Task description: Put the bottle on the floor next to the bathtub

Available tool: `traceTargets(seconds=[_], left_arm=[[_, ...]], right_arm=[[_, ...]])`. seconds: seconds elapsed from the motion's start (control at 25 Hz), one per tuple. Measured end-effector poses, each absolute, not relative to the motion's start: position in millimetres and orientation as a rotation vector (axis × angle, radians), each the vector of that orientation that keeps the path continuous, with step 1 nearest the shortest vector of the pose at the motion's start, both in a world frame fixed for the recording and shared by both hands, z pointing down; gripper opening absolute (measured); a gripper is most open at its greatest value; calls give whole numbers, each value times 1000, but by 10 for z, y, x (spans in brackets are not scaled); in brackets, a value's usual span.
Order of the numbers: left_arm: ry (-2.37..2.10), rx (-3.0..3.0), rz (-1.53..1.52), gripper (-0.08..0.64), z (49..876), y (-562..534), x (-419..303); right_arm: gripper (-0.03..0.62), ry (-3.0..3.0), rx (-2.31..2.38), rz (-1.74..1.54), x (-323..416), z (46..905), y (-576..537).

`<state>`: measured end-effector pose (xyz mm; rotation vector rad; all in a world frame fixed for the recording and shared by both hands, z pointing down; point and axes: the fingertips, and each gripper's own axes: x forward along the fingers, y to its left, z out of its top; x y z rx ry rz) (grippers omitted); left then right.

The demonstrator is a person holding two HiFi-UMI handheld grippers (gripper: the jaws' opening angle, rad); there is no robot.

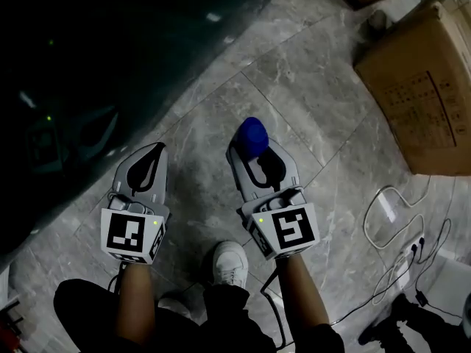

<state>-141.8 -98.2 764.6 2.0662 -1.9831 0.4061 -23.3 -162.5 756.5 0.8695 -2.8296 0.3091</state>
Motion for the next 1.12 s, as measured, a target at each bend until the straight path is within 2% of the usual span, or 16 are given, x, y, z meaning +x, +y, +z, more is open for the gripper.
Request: traceTargets(seconds=[1.12], left_arm=[[-2004,1964,439,0,8159,-1131,-1637]], right_arm=[[183,-2841,672,329,-874,8078,-1811]])
